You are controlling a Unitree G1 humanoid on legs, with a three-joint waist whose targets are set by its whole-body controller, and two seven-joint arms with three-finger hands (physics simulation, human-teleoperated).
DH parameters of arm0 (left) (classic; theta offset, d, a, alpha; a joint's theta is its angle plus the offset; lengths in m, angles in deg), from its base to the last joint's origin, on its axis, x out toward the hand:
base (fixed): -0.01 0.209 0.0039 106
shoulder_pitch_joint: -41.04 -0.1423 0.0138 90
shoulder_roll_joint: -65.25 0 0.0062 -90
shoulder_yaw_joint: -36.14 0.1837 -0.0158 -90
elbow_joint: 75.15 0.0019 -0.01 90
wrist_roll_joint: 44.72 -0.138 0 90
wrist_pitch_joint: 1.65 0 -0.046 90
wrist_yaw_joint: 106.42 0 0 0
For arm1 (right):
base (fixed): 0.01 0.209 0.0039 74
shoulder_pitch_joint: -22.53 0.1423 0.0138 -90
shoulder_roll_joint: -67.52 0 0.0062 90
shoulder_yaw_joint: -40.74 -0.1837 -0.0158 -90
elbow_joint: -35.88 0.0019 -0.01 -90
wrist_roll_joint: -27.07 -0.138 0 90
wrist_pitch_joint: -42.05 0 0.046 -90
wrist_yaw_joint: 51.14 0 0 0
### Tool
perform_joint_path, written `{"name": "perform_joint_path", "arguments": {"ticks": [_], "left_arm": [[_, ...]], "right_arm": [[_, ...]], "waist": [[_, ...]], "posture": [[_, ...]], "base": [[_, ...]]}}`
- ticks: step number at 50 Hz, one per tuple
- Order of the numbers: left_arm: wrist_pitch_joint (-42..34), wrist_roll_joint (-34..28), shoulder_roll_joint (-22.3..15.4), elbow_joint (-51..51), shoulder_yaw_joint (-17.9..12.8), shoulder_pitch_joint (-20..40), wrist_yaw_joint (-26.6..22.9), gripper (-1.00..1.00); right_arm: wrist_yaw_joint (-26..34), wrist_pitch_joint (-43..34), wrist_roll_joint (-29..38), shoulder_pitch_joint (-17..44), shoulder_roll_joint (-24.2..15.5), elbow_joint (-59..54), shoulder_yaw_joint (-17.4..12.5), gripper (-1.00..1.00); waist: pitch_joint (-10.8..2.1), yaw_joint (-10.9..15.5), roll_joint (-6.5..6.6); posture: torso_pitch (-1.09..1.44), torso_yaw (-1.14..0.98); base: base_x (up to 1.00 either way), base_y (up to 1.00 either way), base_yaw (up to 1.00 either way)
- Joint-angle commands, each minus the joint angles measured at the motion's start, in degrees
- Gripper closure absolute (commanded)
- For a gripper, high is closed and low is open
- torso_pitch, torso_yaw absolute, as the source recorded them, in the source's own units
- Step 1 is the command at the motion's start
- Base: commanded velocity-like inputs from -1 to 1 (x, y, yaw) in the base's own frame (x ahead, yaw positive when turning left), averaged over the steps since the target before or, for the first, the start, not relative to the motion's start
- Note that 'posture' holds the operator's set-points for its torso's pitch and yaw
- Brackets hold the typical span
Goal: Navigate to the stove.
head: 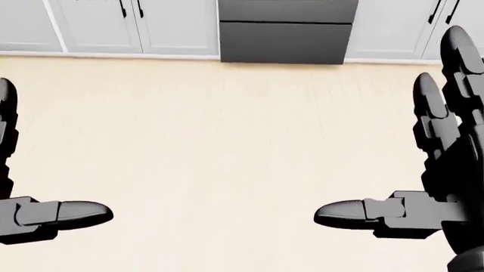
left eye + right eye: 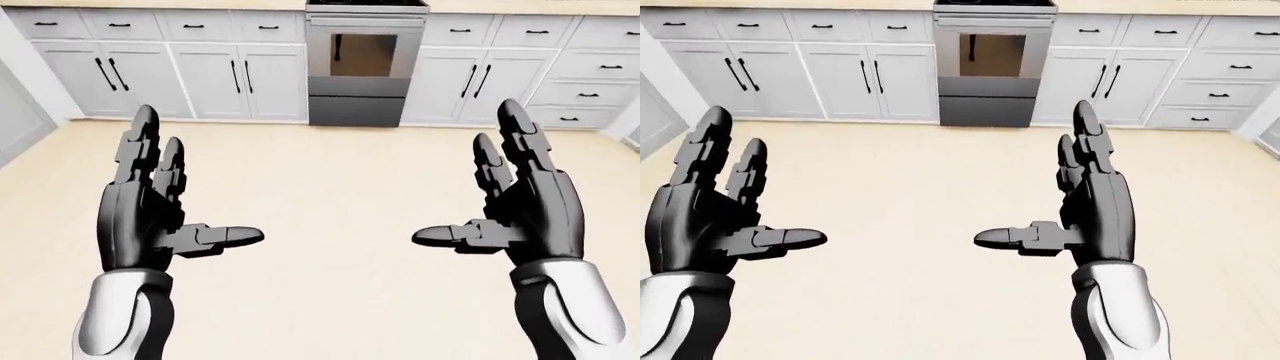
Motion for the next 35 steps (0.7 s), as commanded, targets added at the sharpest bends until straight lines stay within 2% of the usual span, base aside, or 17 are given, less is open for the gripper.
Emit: {"name": "perform_joint_path", "arguments": {"ticks": [1, 4, 15, 16, 17, 18, 21, 25, 26, 27, 28, 30, 33, 35], "left_arm": [[2.0, 0.1, -0.4, -2.1, 0.0, 1.1, -0.1, -1.0], [2.7, -0.1, -0.3, -1.6, 0.1, 0.9, -0.3, -1.0], [3.3, -0.5, 0.1, -1.7, 0.2, 0.0, -0.7, -1.0], [3.0, -0.4, 0.1, -1.9, 0.1, 0.0, -0.7, -1.0], [3.2, -0.6, 0.2, -1.8, 0.3, -0.1, -0.7, -1.0], [3.2, -0.7, 0.3, -2.0, 0.4, -0.3, -0.8, -1.0], [3.1, -0.8, 0.4, -2.4, 0.4, -0.6, -0.9, -1.0], [3.1, -1.0, 0.4, -2.2, 0.5, -0.4, -1.0, -1.0], [2.9, -1.0, 0.5, -2.4, 0.5, -0.3, -0.9, -1.0], [2.9, -1.1, 0.5, -2.3, 0.7, -0.3, -0.9, -1.0], [3.2, -1.3, 0.5, -2.0, 0.8, -0.2, -1.0, -1.0], [3.1, -1.3, 0.5, -2.0, 0.8, -0.2, -1.0, -1.0], [3.1, -1.5, 0.5, -2.1, 0.9, -0.2, -1.1, -1.0], [2.9, -1.4, 0.5, -2.2, 0.9, -0.2, -1.1, -1.0]], "right_arm": [[-0.1, 2.6, -0.1, 1.0, -0.2, 1.8, -0.4, -1.0], [-0.3, 3.7, -0.5, 0.8, -0.2, 1.9, -0.7, -1.0], [-2.7, 4.8, -3.5, -0.1, -1.1, 1.9, -1.8, -1.0], [-3.1, 4.9, -4.2, -0.2, -1.4, 1.9, -1.9, -1.0], [-3.4, 5.0, -5.1, -0.2, -1.8, 1.9, -2.4, -1.0], [-4.0, 5.0, -5.9, -0.2, -2.2, 1.9, -2.6, -1.0], [-5.4, 5.8, -7.5, -1.0, -3.0, 1.9, -2.5, -1.0], [-5.4, 5.7, -7.8, -0.9, -2.8, 1.9, -3.0, -1.0], [-5.5, 5.6, -8.1, -0.7, -2.9, 1.9, -3.2, -1.0], [-5.7, 5.4, -8.2, -0.6, -3.0, 1.9, -3.3, -1.0], [-5.6, 5.4, -8.2, -0.6, -3.0, 1.9, -3.4, -1.0], [-5.7, 5.4, -8.2, -0.7, -3.1, 1.9, -3.2, -1.0], [-5.4, 5.3, -7.8, -0.7, -2.9, 1.9, -3.2, -1.0], [-5.2, 5.3, -7.4, -0.8, -2.6, 1.9, -3.0, -1.0]], "waist": [[-0.91, 0.2, 0.65], [-1.4, 0.3, 0.74], [-1.66, 0.6, 0.95], [-2.65, 0.5, 1.25], [-0.75, 0.4, 1.4], [-0.08, 0.3, 1.95], [-0.56, 0.2, 2.41], [-0.41, 0.7, 0.43], [-0.51, 0.8, -0.58], [-1.19, 0.8, -2.38], [-0.73, 0.6, -1.44], [0.2, 0.6, -1.14], [0.28, 0.5, 0.34], [0.81, 0.5, 1.35]], "posture": [[0.0, 0.0], [0.0, 0.0], [0.0, 0.0], [0.0, 0.0], [0.0, 0.0], [0.0, 0.0], [0.0, 0.0], [0.0, 0.0], [0.0, 0.0], [0.0, 0.0], [0.0, 0.0], [0.0, 0.0], [0.0, 0.0], [0.0, 0.0]], "base": [[0.0, 0.0, 0.0], [0.0, 0.0, 0.0], [0.0, 0.0, 0.0], [0.2, -0.09, 0.0], [0.2, -0.09, 0.0], [0.2, -0.09, 0.0], [0.2, -0.09, 0.0], [0.2, -0.13, 0.0], [0.2, -0.16, 0.0], [0.2, -0.2, 0.0], [0.21, -0.25, 0.0], [0.2, -0.26, 0.0], [0.2, -0.27, 0.0], [0.19, -0.27, 0.0]]}}
